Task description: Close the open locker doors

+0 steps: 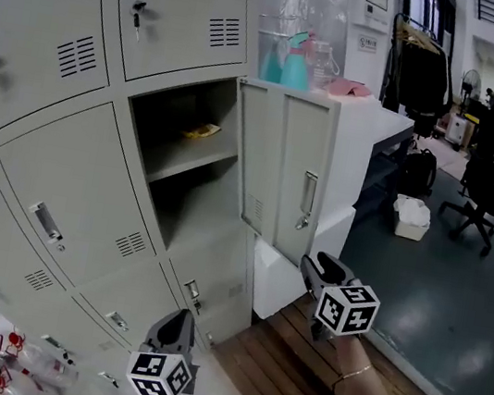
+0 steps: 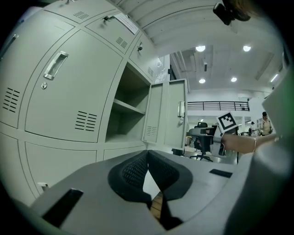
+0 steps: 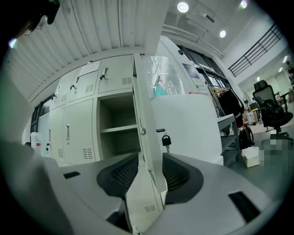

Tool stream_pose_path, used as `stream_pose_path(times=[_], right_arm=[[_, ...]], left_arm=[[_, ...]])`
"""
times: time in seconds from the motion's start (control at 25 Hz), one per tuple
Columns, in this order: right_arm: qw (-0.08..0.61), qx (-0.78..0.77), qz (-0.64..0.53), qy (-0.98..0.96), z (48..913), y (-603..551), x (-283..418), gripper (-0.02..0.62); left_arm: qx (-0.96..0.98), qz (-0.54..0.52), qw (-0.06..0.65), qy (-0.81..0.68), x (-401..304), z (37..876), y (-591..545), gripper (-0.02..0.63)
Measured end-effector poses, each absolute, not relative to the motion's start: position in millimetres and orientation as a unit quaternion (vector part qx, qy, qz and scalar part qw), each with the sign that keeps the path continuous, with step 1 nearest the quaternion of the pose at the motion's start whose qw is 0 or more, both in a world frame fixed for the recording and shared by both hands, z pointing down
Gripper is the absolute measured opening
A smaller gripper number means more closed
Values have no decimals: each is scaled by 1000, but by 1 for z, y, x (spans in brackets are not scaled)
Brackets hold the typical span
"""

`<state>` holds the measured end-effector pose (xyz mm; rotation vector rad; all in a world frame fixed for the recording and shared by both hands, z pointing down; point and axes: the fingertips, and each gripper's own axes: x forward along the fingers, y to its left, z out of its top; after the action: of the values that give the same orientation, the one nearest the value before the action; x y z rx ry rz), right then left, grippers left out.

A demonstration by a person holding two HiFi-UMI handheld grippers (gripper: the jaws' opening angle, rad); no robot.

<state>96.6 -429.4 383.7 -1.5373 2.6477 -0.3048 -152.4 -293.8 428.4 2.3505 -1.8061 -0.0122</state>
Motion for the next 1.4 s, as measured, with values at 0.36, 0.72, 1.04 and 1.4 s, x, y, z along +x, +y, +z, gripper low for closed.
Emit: stream_pose_path(times=[0.36, 0.72, 1.04, 1.4], right_arm=[[9, -474, -98, 875, 398, -461, 88, 155], [0, -441, -83, 894, 398, -446, 64, 90], [-24, -410, -32, 911, 395, -419, 7, 93], [-29, -365, -10, 931, 395, -410, -68, 130]], left_arm=[[780, -4, 99, -618, -163, 435, -312, 20], [775, -9, 107, -623, -171, 443, -315, 20], [758, -12, 106, -643, -190, 442, -308, 20], [718, -13, 105, -688, -232, 442, -287, 20]])
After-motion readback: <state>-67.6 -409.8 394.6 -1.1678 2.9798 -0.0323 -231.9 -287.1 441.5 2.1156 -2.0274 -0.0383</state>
